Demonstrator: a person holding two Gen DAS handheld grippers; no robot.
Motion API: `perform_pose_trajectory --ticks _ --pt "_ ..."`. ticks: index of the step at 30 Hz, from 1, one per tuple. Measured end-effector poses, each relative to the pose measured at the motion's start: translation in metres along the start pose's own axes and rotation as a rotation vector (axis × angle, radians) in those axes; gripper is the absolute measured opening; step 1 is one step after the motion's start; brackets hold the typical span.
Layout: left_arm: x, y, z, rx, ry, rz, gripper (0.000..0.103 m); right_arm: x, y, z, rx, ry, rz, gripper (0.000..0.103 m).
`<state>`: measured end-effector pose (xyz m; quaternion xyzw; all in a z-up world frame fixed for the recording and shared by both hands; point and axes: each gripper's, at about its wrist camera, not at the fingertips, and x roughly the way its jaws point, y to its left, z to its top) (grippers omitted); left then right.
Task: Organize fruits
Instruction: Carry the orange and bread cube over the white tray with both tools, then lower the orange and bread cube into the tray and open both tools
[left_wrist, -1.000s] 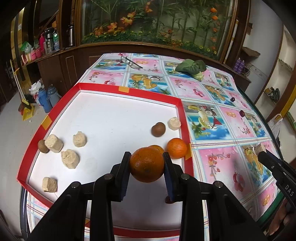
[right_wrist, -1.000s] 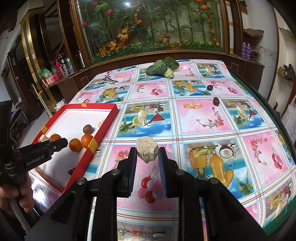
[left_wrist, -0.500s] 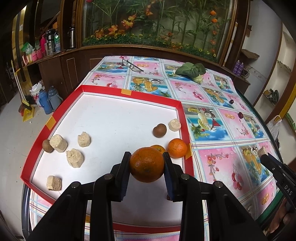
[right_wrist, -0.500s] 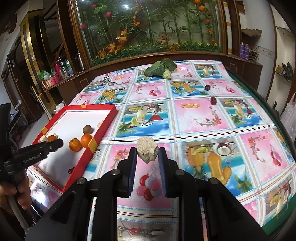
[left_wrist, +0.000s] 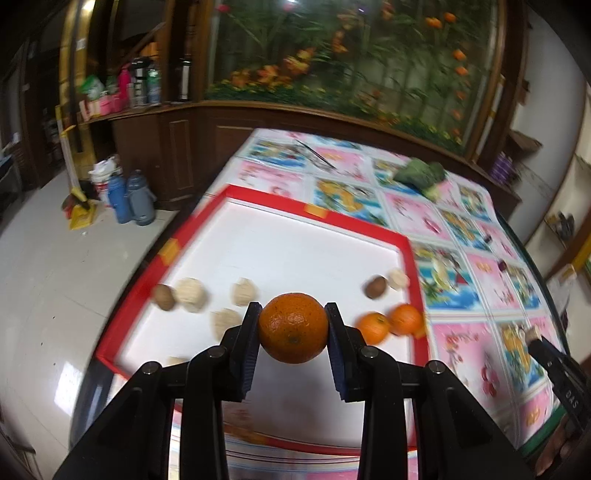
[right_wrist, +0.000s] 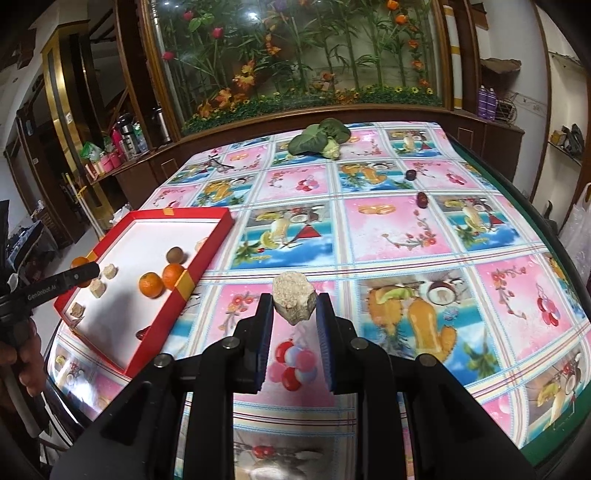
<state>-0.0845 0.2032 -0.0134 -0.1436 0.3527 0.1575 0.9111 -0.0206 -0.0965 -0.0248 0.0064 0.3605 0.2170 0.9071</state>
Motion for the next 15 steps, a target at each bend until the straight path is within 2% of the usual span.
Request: perform_pose_trajectory --ticks 5,15 --pt "0.001 0.011 0.008 -0.015 -0.013 0.052 0.033 0.001 0.011 0.003 -0.019 -0.006 0.029 0.025" --pt "0.023 0.001 0.008 0.005 0.031 0.065 0.033 0.019 0.042 0.017 -0.077 0.002 0.113 0.025"
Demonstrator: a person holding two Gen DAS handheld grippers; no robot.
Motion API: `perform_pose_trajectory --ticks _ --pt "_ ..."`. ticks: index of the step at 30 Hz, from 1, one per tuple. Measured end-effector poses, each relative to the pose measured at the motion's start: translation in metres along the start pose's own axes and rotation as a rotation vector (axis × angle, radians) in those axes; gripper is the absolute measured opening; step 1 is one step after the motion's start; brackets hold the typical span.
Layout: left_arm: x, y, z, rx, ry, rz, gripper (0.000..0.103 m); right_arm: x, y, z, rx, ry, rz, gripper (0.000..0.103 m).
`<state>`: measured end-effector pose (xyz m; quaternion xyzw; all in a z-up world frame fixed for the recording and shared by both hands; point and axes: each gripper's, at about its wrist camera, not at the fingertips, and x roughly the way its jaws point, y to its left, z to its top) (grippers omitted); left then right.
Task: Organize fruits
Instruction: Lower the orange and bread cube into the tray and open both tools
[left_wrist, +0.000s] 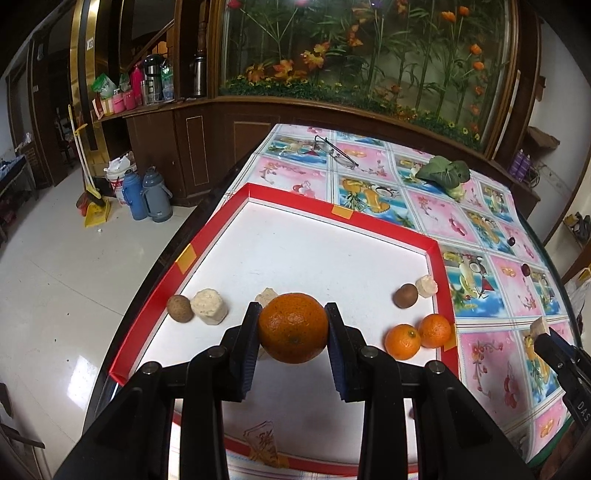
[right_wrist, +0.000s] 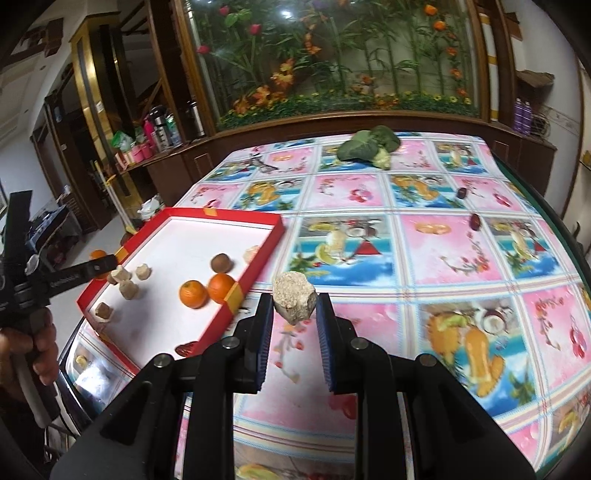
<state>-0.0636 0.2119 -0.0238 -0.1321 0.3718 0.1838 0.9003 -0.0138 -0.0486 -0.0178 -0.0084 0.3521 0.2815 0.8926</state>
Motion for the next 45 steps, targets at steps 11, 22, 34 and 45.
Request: perform_pose_trajectory --ticks 11,22,34,45 --pt "0.014 0.000 0.010 -0.002 0.014 -0.004 0.033 0.024 0.025 0.018 -0.063 0.025 0.043 0.025" --pt "0.034 0.000 0.022 -0.009 0.029 -0.002 0.033 0.052 0.050 0.041 -0.122 0.049 0.074 0.025" --pt "0.050 0.004 0.034 -0.021 0.037 0.022 0.033 0.107 0.062 0.064 -0.136 0.110 0.106 0.025" --pt "0.057 0.002 0.040 -0.021 0.039 0.026 0.033 0.126 0.068 0.070 -0.147 0.127 0.125 0.025"
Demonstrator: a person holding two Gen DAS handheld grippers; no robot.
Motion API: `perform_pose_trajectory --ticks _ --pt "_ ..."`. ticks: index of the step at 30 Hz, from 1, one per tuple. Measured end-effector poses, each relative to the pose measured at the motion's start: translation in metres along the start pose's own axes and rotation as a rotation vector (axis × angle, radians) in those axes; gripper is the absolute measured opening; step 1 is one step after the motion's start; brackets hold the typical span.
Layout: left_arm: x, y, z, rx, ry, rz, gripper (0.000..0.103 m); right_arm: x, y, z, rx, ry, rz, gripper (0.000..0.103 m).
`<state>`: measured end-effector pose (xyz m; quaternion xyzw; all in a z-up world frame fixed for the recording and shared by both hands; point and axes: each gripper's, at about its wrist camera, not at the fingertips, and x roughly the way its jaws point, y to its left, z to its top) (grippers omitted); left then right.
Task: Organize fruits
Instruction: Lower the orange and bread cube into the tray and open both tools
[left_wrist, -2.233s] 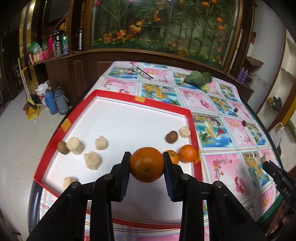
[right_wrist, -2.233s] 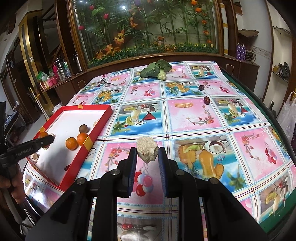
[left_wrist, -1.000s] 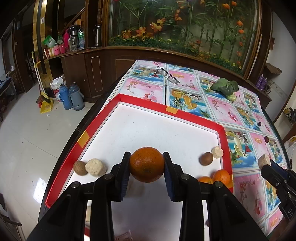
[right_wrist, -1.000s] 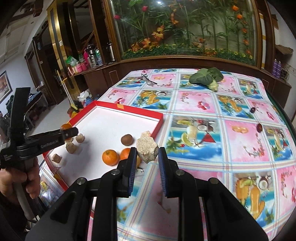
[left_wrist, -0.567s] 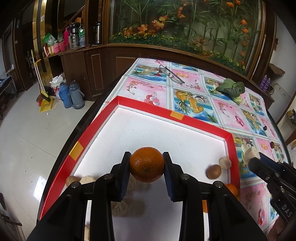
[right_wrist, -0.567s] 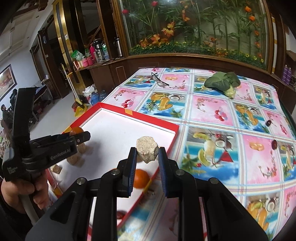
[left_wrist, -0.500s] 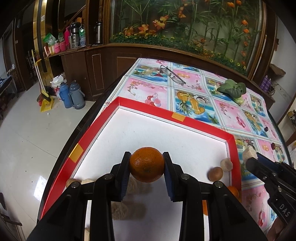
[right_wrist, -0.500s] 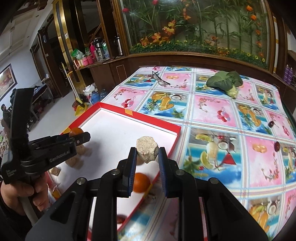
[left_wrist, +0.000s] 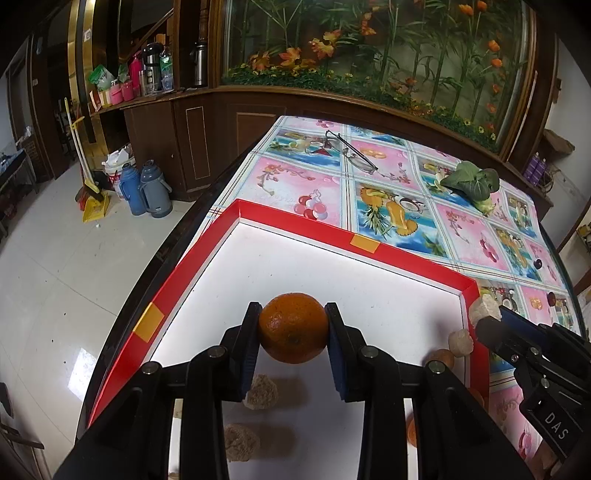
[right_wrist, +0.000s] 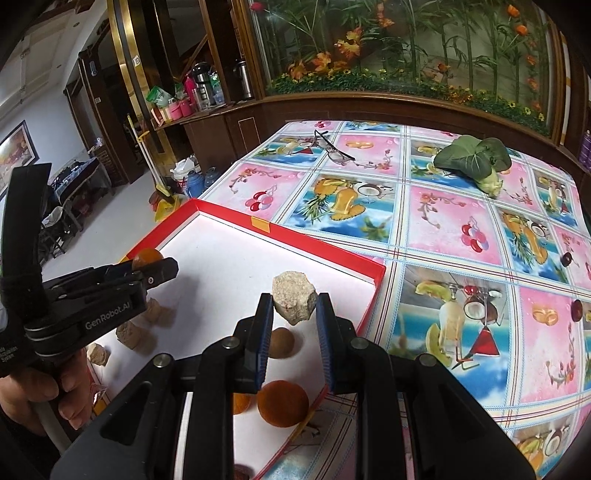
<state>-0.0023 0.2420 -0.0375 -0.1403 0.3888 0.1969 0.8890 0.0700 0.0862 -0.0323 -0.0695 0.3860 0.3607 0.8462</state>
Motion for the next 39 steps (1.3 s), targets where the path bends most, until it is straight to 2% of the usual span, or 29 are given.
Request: perform_pose_trajectory --ticks 24,39 --pt "0.009 0.005 0.006 -0.011 0.003 0.042 0.033 0.013 -0.003 0.005 0.005 0.013 0.012 0.025" --pt "0.018 0.009 0.015 -0.028 0.007 0.090 0.033 0.036 0.006 0.013 0.003 0.048 0.006 0.025"
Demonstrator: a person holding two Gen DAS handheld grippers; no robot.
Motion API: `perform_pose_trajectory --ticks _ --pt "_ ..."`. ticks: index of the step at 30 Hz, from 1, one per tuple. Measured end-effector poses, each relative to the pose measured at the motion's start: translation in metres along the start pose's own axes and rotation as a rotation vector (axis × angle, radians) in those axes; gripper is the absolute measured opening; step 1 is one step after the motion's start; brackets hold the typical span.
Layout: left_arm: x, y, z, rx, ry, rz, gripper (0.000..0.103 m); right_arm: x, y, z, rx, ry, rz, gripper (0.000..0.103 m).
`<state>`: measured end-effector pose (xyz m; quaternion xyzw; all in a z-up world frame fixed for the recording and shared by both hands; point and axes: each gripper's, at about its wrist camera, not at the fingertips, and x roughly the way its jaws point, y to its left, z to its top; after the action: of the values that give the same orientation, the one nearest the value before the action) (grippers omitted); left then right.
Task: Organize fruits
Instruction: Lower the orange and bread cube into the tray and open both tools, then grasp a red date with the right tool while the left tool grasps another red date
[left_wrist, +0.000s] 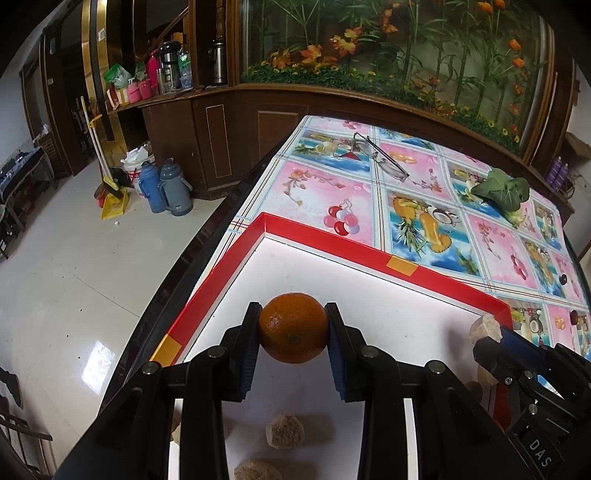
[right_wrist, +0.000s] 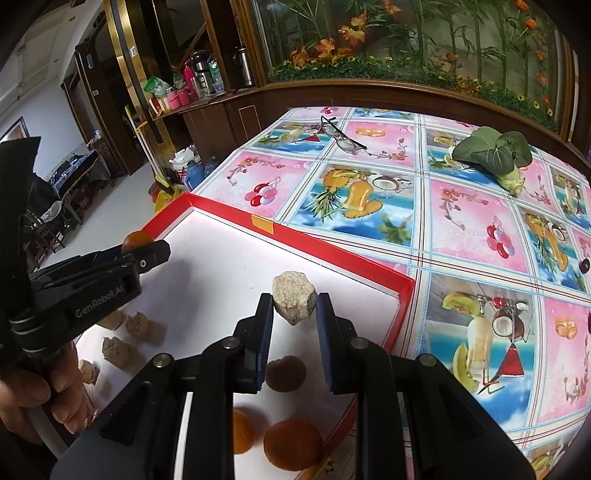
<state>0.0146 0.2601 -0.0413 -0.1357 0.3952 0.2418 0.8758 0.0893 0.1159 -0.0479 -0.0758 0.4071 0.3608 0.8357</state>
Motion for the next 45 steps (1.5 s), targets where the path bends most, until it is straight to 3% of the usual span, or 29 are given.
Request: perform_pose_trajectory --ticks 10,11,12,14,15,16,18,19,24,29,36,42,45 --pt "0.002 0.002 0.000 -0.008 0.034 0.010 0.034 0.000 -0.003 0.000 0.018 0.006 -0.014 0.026" --pt "0.002 0.004 0.000 -0.019 0.042 0.019 0.041 0.000 -0.004 -0.001 0.023 0.009 -0.016 0.026" --pt "0.002 0.006 -0.001 -0.025 0.049 0.030 0.057 0.001 -0.005 -0.001 0.028 0.018 -0.014 0.026" --pt "-0.002 0.010 -0.001 -0.037 0.051 0.045 0.075 0.005 -0.005 -0.002 0.030 0.039 -0.010 0.026" --pt "-0.007 0.012 -0.002 -0.041 0.040 0.049 0.079 0.005 -0.005 -0.003 0.030 0.045 -0.014 0.028" --pt "-0.008 0.012 -0.001 -0.040 0.039 0.052 0.079 0.005 -0.005 -0.003 0.032 0.047 -0.016 0.031" --pt "-0.012 0.016 -0.001 -0.048 0.050 0.052 0.079 0.000 -0.006 -0.005 0.035 0.046 -0.024 0.055" --pt "-0.016 0.020 -0.002 -0.068 0.053 0.047 0.079 -0.005 -0.005 -0.006 0.030 0.036 -0.028 0.058" --pt "-0.026 0.024 -0.004 -0.171 0.064 0.012 0.081 -0.045 -0.026 -0.014 0.059 -0.042 -0.067 0.060" --pt "-0.036 -0.011 -0.004 -0.116 0.038 -0.048 0.081 -0.094 -0.090 -0.038 0.183 -0.122 -0.168 0.066" --pt "-0.042 -0.090 -0.003 0.061 0.032 -0.145 0.081 -0.118 -0.217 -0.075 0.414 -0.109 -0.377 0.064" --pt "-0.043 -0.155 -0.003 0.198 0.009 -0.197 0.081 -0.090 -0.279 -0.067 0.447 -0.043 -0.420 0.037" --pt "-0.041 -0.193 -0.004 0.253 -0.007 -0.210 0.081 -0.080 -0.287 -0.055 0.436 -0.046 -0.425 0.033"
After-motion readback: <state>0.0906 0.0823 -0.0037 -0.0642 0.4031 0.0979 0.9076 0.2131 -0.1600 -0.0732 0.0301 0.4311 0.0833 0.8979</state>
